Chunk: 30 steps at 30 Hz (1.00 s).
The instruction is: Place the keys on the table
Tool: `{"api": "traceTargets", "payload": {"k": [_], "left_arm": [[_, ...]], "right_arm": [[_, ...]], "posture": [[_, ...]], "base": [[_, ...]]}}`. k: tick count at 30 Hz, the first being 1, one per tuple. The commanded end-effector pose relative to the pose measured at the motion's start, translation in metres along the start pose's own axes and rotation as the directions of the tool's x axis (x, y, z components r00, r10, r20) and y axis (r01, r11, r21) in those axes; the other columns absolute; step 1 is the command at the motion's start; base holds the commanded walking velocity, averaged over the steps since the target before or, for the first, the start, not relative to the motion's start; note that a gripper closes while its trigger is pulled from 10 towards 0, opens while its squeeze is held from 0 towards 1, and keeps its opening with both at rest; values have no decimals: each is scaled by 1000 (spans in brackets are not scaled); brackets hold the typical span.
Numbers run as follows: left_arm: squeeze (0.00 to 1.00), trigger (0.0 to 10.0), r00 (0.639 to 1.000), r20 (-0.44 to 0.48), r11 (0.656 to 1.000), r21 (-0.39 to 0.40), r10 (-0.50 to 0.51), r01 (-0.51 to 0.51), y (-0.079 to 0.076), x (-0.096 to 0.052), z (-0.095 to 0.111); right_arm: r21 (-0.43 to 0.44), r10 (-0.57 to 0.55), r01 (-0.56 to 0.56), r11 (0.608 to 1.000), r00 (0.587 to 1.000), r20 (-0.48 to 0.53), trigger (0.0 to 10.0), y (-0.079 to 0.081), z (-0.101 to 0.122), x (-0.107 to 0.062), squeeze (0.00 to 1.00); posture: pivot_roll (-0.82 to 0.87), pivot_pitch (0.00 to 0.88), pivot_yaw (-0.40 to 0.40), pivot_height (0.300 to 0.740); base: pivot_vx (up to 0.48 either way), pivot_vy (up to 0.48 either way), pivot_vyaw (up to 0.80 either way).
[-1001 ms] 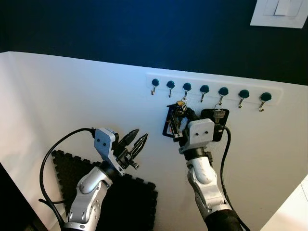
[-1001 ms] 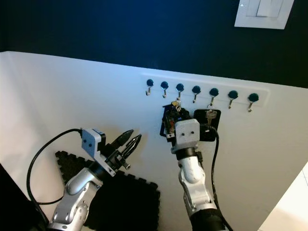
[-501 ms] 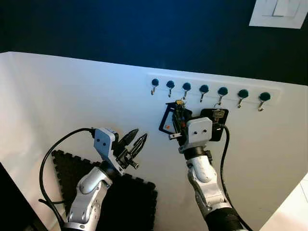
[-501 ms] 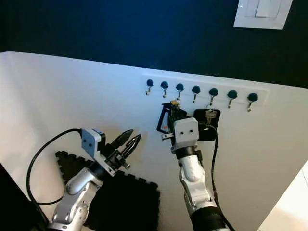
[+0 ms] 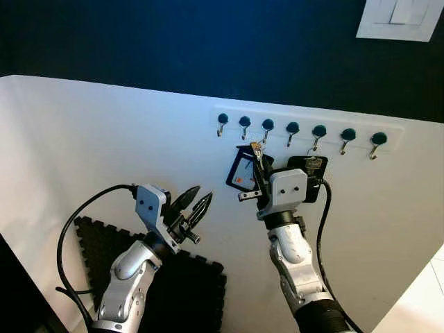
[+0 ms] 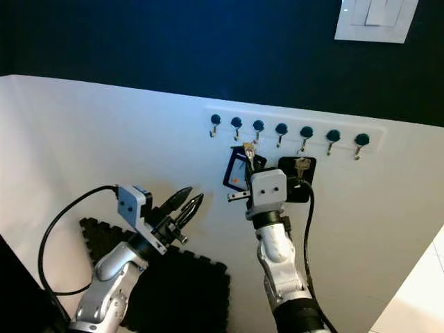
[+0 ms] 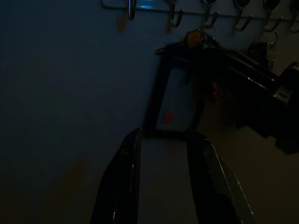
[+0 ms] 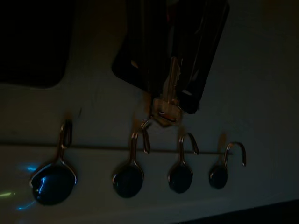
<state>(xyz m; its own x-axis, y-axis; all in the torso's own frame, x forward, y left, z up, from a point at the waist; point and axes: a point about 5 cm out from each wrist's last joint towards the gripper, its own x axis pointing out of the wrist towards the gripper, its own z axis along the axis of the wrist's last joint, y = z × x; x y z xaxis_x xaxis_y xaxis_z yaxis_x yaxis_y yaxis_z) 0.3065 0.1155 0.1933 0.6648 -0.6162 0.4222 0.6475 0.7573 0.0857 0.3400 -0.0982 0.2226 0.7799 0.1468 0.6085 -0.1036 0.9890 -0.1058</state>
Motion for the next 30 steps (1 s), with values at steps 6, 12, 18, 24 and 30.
{"api": "traceTargets", "payload": {"k": [6,12,18,24,30], "left_arm": [[0,10000,1000,-13,1000,17,3,-3,2,-3,-1],[0,10000,1000,-12,1000,18,0,0,2,-4,0],[0,10000,1000,-12,1000,19,-2,3,2,-3,0],[0,10000,1000,-13,1000,19,-7,7,3,-2,0],[0,10000,1000,-15,1000,18,-11,11,3,-3,-1]], "right_arm": [[-2,-29,29,1000,998,62,510,-2,10,-3,0],[-4,-41,42,999,995,93,1490,-3,16,0,0],[-5,-50,51,999,992,118,2353,-4,22,3,0],[1,-34,34,999,991,129,3216,-2,28,9,0],[14,-13,12,1000,991,130,4431,2,30,13,0]], "posture": [[26,83,2,740],[26,81,5,740],[25,76,9,740],[23,73,12,740],[25,69,12,740]], "base": [[0,0,0],[0,0,0],[0,0,0],[0,0,0],[0,0,0]]}}
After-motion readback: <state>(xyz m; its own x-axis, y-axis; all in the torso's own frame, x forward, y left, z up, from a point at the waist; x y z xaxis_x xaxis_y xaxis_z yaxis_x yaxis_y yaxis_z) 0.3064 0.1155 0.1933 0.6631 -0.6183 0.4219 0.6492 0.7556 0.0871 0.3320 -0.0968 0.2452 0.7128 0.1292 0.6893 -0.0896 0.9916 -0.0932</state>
